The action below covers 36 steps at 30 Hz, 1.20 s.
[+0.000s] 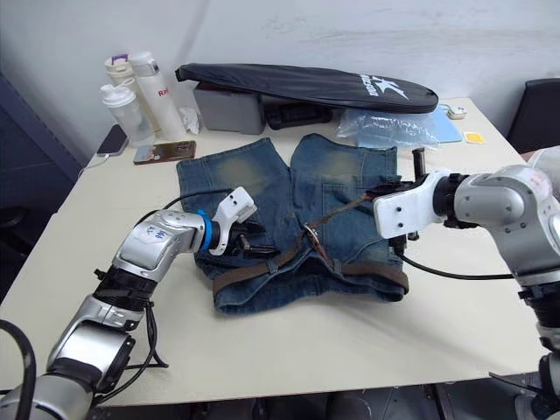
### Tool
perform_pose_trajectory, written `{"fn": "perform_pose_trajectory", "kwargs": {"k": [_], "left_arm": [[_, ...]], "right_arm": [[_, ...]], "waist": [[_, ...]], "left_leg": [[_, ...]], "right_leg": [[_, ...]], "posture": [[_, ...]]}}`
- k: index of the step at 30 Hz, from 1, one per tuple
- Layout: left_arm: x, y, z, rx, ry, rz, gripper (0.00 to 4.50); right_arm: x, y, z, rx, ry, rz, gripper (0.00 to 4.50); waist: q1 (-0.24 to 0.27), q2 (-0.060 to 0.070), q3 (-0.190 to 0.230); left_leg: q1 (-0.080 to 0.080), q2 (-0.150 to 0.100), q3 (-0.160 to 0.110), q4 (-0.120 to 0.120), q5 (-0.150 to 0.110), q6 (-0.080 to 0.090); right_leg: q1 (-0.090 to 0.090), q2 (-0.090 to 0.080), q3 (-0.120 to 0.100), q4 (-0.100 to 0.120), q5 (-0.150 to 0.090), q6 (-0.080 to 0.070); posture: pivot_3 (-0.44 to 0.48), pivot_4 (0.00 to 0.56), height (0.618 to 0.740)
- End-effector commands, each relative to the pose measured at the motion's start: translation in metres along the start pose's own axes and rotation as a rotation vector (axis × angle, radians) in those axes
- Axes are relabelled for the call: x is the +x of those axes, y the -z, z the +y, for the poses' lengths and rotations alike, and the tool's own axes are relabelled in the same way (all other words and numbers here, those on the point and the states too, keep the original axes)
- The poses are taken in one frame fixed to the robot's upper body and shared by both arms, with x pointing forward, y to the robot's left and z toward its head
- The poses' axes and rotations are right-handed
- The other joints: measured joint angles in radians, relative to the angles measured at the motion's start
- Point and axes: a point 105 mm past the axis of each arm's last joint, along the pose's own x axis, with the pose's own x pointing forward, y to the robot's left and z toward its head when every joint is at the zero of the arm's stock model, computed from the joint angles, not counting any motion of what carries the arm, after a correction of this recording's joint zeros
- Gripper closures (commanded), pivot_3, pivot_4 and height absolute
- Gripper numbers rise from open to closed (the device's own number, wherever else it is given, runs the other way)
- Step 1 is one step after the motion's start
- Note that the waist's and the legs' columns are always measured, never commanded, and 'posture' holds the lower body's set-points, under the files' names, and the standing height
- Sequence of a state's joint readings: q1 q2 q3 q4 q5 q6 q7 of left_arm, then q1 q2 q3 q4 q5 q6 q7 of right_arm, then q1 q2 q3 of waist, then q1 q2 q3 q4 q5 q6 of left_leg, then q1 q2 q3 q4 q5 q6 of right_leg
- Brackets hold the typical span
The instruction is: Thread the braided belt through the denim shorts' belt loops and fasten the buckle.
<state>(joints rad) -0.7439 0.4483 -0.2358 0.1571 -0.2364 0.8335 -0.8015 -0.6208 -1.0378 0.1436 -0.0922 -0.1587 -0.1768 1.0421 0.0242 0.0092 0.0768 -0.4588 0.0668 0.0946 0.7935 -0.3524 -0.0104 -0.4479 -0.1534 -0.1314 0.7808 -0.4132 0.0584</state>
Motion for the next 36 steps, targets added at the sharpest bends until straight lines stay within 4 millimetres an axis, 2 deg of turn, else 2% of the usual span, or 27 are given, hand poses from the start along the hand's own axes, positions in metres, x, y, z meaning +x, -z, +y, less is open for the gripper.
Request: {"fn": "perform_pose_trajectory", "kwargs": {"k": [1,4,6,8,11,14,17,22,25,33,36], "left_arm": [[-0.010,-0.041,0.005,0.052,-0.042,-0.169,0.02],[-0.013,-0.060,0.006,0.042,-0.065,-0.268,0.02],[-0.012,-0.079,-0.007,0.041,-0.027,-0.360,0.02],[-0.006,-0.090,-0.024,0.050,0.021,-0.398,0.02],[0.009,-0.098,-0.055,0.015,0.121,-0.415,0.02],[0.024,-0.094,-0.076,0.002,0.176,-0.380,0.02],[0.038,-0.084,-0.075,0.025,0.113,-0.307,0.02],[0.047,-0.085,-0.065,0.032,0.013,-0.284,0.02],[0.047,-0.084,-0.065,0.036,0.012,-0.278,0.83],[0.044,-0.093,-0.067,0.011,0.032,-0.319,4.43],[0.042,-0.095,-0.067,0.002,0.036,-0.328,4.48]], "right_arm": [[-0.005,-0.006,-0.011,0.025,0.036,0.009,4.50],[-0.002,-0.002,-0.010,0.054,0.030,0.030,4.50],[0.000,0.000,-0.011,0.080,0.034,0.042,4.50],[0.002,-0.001,-0.012,0.095,0.034,0.041,4.50],[0.006,-0.006,-0.014,0.106,0.033,0.026,4.50],[0.009,-0.011,-0.016,0.111,0.038,0.014,4.50],[0.011,-0.015,-0.018,0.113,0.045,0.003,4.50],[0.012,-0.019,-0.019,0.123,0.054,-0.005,4.50],[0.011,-0.018,-0.018,0.128,0.056,0.006,4.50],[0.010,-0.016,-0.016,0.131,0.054,0.018,4.50],[0.011,-0.016,-0.016,0.146,0.052,0.019,4.50]], "waist": [[0.002,0.000,0.000],[0.000,0.000,0.000],[0.001,0.000,0.000],[0.001,0.000,0.000],[0.003,0.000,0.000],[0.003,0.000,0.000],[0.002,0.000,0.000],[0.002,0.000,0.000],[0.002,0.000,0.000],[0.003,0.000,0.000],[0.003,0.000,0.000]], "left_leg": [[-0.001,0.000,0.000,0.001,0.000,0.000],[0.001,0.001,0.000,0.005,0.000,0.001],[0.001,0.001,-0.001,0.008,0.000,0.001],[0.000,0.001,-0.001,0.008,0.000,0.001],[0.000,0.001,0.000,0.008,0.000,0.000],[0.000,0.000,0.000,0.008,0.000,0.000],[0.000,-0.003,0.001,0.008,0.000,0.000],[0.000,-0.002,0.001,0.008,0.000,0.001],[0.001,-0.002,0.001,0.008,0.000,0.001],[0.001,-0.002,0.001,0.008,0.000,0.000],[0.001,-0.002,0.001,0.008,0.000,0.000]], "right_leg": [[0.000,-0.001,0.000,0.000,0.000,0.000],[0.000,-0.001,-0.001,0.002,0.000,0.000],[0.000,-0.001,-0.001,0.002,0.000,0.000],[0.000,-0.003,-0.001,0.002,0.000,0.000],[0.000,-0.003,-0.001,0.002,0.000,0.000],[0.001,-0.007,-0.001,0.002,0.000,0.000],[0.001,-0.012,-0.002,0.002,0.000,0.000],[0.002,-0.012,-0.004,0.002,0.000,0.000],[0.000,-0.012,-0.004,0.002,0.000,0.000],[0.000,-0.012,-0.004,0.002,0.000,0.000],[0.000,-0.012,-0.004,0.002,0.000,0.000]], "posture": [[0.000,0.150,0.622],[0.000,0.150,0.622],[0.000,0.150,0.622],[0.000,0.150,0.622],[0.000,0.150,0.622],[0.000,0.150,0.622],[0.000,0.150,0.622],[0.000,0.150,0.622],[0.000,0.150,0.622],[0.000,0.150,0.622],[0.000,0.150,0.622]]}}
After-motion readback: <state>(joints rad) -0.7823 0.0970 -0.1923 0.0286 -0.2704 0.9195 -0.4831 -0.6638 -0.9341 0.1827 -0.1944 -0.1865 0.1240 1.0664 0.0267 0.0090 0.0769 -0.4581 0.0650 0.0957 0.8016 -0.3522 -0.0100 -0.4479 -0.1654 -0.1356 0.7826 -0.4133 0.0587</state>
